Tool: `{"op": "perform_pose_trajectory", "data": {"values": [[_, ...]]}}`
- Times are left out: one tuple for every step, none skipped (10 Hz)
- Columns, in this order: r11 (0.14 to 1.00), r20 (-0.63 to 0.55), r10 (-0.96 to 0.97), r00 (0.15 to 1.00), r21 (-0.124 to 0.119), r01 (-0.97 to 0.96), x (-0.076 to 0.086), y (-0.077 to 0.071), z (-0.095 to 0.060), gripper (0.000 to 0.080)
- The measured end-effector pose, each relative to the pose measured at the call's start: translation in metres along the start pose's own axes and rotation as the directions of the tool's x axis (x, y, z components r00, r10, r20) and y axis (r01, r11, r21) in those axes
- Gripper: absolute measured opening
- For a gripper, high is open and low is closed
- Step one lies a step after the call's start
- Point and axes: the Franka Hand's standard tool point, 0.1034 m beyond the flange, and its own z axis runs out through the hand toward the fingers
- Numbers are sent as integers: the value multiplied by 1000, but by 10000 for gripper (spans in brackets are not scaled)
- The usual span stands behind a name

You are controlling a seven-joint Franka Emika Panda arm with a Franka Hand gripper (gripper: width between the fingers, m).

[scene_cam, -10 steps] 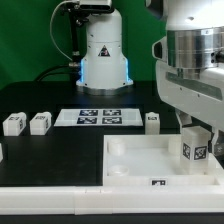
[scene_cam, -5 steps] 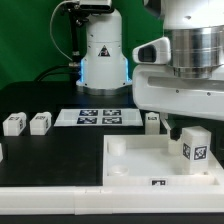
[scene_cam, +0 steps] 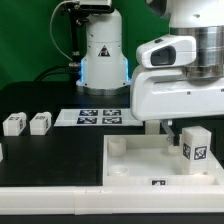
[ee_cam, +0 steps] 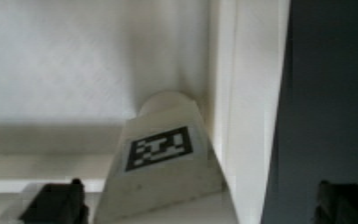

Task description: Assemble one leg

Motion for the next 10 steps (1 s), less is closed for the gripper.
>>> {"op": "perform_pose_trajectory", "data": {"values": [[995, 0, -102, 995, -1, 102, 0, 1, 0, 649], [996, -1, -94, 996, 0, 94, 0, 1, 0, 649], [996, -1, -94, 996, 0, 94, 0, 1, 0, 520], [996, -1, -94, 996, 0, 94, 0, 1, 0, 520], [996, -1, -92, 996, -1, 92, 0, 3, 0, 381], [996, 0, -89, 996, -4, 89, 0, 6, 0, 297], [997, 0, -71, 997, -4, 71, 0, 6, 0, 297], [1000, -4, -23, 1000, -4, 23, 0, 6, 0, 297], [999, -13, 35, 999, -5, -35, 0, 7, 0, 296], [985, -14, 171, 985, -1, -171, 0, 7, 1, 296]]}}
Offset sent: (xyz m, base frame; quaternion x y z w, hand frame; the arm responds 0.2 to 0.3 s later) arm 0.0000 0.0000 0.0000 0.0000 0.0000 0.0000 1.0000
